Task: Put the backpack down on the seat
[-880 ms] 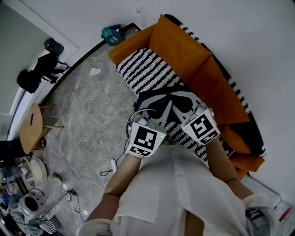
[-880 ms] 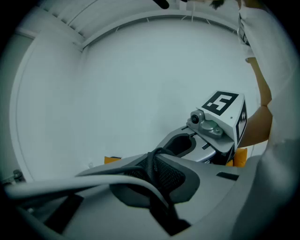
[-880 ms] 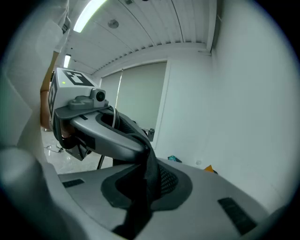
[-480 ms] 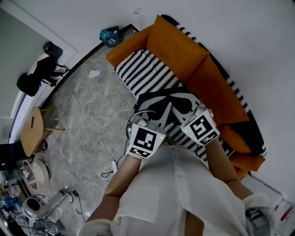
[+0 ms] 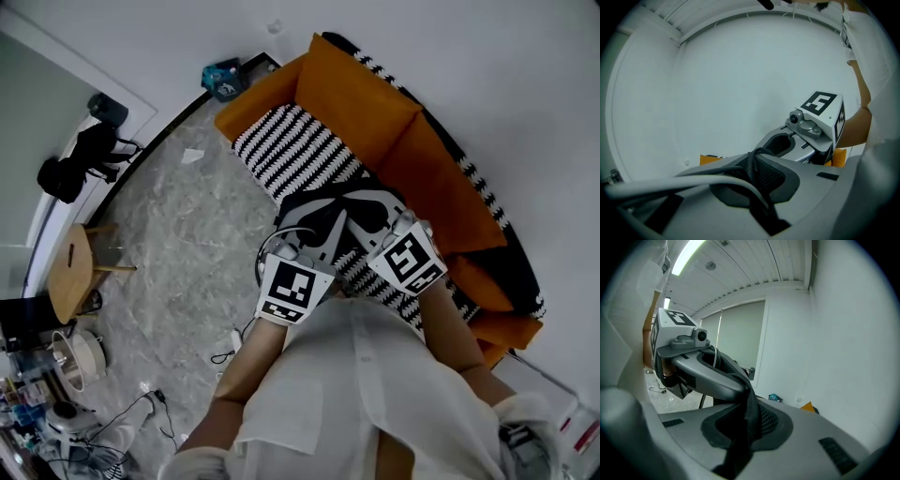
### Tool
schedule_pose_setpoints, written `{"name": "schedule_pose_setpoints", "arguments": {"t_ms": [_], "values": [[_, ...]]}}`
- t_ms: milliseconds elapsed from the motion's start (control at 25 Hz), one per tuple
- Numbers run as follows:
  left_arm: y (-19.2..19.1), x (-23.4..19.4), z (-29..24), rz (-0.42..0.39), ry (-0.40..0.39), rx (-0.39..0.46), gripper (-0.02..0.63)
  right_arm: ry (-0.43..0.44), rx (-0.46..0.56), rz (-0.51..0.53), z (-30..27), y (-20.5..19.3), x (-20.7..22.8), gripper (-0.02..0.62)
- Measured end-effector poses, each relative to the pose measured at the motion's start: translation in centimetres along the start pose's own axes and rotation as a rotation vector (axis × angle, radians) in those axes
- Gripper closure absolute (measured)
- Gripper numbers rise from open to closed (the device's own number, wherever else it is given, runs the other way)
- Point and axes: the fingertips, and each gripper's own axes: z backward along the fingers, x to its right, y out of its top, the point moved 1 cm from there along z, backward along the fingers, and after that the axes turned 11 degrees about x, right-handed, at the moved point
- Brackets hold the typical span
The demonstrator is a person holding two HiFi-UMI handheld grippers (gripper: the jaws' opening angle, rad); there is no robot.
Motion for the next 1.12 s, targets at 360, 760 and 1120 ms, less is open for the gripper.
{"name": "schedule_pose_setpoints", "arguments": {"t_ms": [360,760,1120], "values": [[-1.1,-1.6,0.5,0.033,0.016,-0.015,0.555,0.034,-0.013,-0.011,-1.9,-0.4,-0.4,0.543],[-2.9,-9.3,3.1,0.058,-0.041,-0.002,0.555,0.002,-0.039,-0.046,-10.0,1.2,-0.8,0.543],[-4.3,-18.7,6.2,0.025,-0.065,-0.005,0.555,-0.028,-0.008,-0.07,-19.7,3.7,-1.0,0.543]]}}
